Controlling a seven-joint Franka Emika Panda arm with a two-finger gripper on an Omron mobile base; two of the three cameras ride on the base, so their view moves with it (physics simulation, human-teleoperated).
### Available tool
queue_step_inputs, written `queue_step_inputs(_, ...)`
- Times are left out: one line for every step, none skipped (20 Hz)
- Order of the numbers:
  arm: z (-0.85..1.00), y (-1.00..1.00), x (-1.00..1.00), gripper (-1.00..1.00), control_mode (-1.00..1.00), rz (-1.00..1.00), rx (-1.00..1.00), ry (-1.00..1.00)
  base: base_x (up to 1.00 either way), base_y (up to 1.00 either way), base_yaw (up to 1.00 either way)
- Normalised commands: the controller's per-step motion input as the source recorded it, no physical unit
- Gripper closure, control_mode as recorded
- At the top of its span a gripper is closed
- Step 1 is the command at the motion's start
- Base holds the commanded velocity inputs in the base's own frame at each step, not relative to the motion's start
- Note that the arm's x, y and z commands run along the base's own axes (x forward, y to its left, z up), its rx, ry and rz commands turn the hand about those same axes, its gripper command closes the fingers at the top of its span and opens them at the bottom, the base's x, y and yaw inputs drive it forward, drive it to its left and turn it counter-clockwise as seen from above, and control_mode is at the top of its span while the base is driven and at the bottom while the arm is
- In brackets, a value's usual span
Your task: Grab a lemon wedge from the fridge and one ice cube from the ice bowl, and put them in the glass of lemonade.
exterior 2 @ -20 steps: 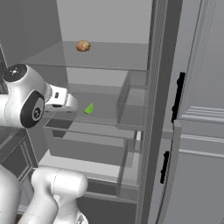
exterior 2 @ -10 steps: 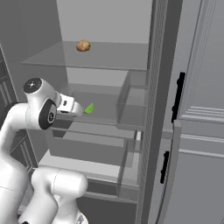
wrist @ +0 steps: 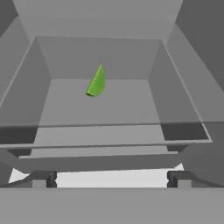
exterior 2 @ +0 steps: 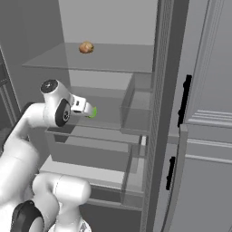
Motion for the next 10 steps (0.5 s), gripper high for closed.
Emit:
queue_step_inputs(-0.02, 0.00, 0.41, -1.00, -1.00, 0.10, 0.01, 0.12, 0.00, 0.00, 0.00)
queue_step_inputs(-0.09, -0.04, 0.31, -1.00, -1.00, 0.11, 0.05, 0.10, 0.00, 0.00, 0.00)
queue_step_inputs(-0.15, -0.04, 0.21, -1.00, -1.00, 0.12, 0.06, 0.05, 0.00, 0.00, 0.00)
queue_step_inputs(-0.19, 0.00, 0.17, -1.00, -1.00, 0.09, 0.03, 0.00, 0.00, 0.00, 0.00)
queue_step_inputs(-0.24, 0.00, 0.16, -1.00, -1.00, 0.08, 0.01, 0.00, 0.00, 0.00, 0.00)
queue_step_inputs(-0.19, 0.00, 0.16, -1.00, -1.00, 0.09, 0.00, 0.00, 0.00, 0.00, 0.00)
queue_step_inputs(-0.04, 0.00, 0.19, -1.00, -1.00, 0.05, 0.00, 0.03, 0.00, 0.00, 0.00)
queue_step_inputs(0.00, 0.00, 0.35, -1.00, -1.00, 0.04, 0.00, 0.12, 0.00, 0.00, 0.00)
queue_step_inputs(0.00, 0.01, 0.40, -1.00, -1.00, 0.00, 0.00, 0.07, 0.00, 0.00, 0.00)
queue_step_inputs(0.00, 0.04, 0.44, -1.00, -1.00, 0.00, 0.00, 0.06, 0.00, 0.00, 0.00)
